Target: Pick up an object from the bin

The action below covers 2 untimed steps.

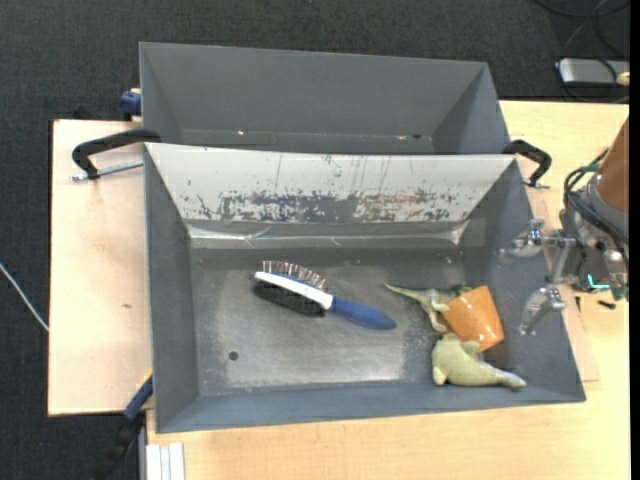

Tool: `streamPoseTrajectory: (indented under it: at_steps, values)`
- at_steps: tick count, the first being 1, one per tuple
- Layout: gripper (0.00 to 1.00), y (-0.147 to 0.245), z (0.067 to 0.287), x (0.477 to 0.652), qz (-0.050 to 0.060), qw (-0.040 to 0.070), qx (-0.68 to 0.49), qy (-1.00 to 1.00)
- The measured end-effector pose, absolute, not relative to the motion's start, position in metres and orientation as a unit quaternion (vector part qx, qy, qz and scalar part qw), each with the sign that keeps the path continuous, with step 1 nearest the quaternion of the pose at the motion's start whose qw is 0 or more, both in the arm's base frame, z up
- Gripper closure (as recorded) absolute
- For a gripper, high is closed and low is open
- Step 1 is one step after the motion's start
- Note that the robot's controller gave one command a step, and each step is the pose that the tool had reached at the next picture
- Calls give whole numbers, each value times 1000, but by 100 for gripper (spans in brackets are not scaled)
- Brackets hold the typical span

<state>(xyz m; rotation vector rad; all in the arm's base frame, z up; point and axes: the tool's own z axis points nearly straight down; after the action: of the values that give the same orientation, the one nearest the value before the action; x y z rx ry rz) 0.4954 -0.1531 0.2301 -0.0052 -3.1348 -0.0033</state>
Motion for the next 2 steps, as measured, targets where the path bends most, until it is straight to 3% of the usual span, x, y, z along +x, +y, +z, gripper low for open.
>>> streamPoseTrajectory:
  at_steps: [1, 2]
  values:
    - [0, -106, 75, 527, 0, -2, 97, -995]
    - [100, -108, 78, 525, 0, 2, 96, -995]
